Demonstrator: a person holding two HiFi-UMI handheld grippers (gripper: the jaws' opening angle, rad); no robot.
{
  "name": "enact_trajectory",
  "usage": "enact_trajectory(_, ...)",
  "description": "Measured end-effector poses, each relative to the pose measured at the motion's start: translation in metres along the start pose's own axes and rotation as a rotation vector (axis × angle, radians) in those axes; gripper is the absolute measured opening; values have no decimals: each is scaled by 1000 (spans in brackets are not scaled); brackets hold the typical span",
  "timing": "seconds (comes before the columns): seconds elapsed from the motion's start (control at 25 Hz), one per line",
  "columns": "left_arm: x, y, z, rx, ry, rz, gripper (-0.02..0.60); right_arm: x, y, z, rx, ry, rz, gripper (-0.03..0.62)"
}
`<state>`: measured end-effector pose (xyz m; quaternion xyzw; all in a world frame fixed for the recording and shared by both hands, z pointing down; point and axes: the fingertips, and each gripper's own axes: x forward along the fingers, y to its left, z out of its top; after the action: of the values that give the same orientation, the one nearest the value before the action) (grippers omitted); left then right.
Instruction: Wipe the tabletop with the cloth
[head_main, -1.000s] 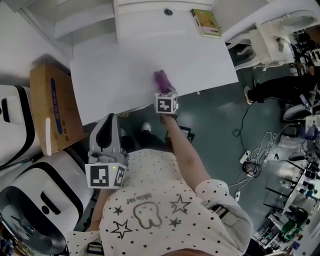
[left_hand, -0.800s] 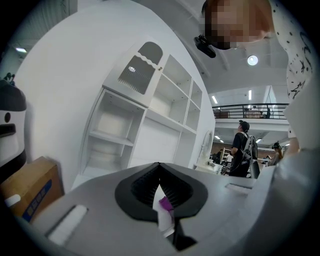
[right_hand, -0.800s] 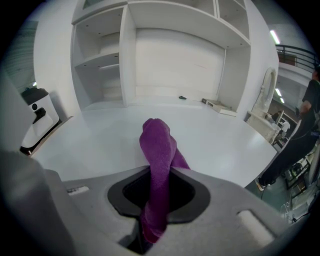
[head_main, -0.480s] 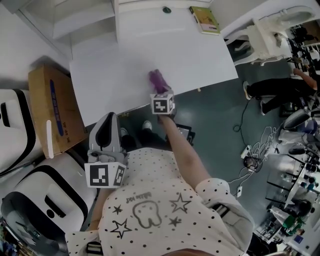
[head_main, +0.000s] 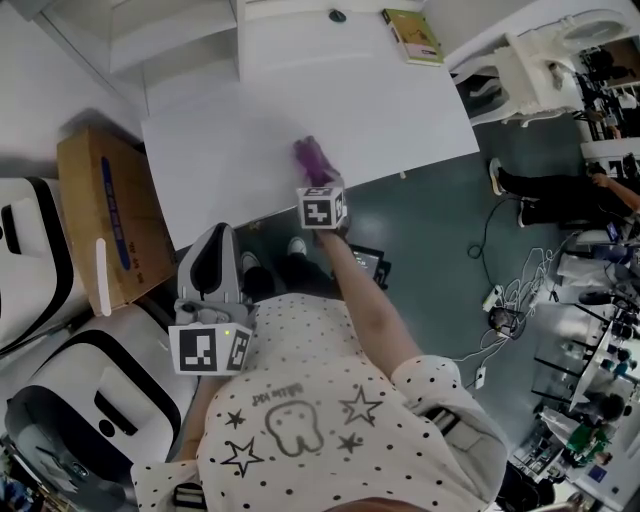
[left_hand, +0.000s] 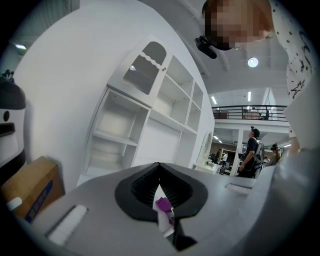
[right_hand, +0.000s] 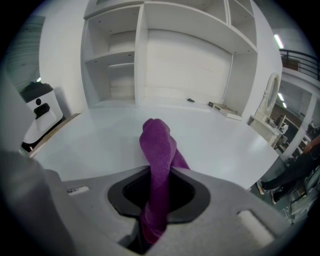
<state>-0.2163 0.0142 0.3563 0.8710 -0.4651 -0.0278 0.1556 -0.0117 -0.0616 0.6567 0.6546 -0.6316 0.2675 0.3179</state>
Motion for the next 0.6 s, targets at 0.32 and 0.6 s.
enact_trajectory(0.32,-8,11,4,-10,-9,7,-6,-2,15,0,-4,0,5,61)
enact_trajectory(0.6,-17,22,5,-14,-10,21,-6,-3,29,0,-1,-4,13,61)
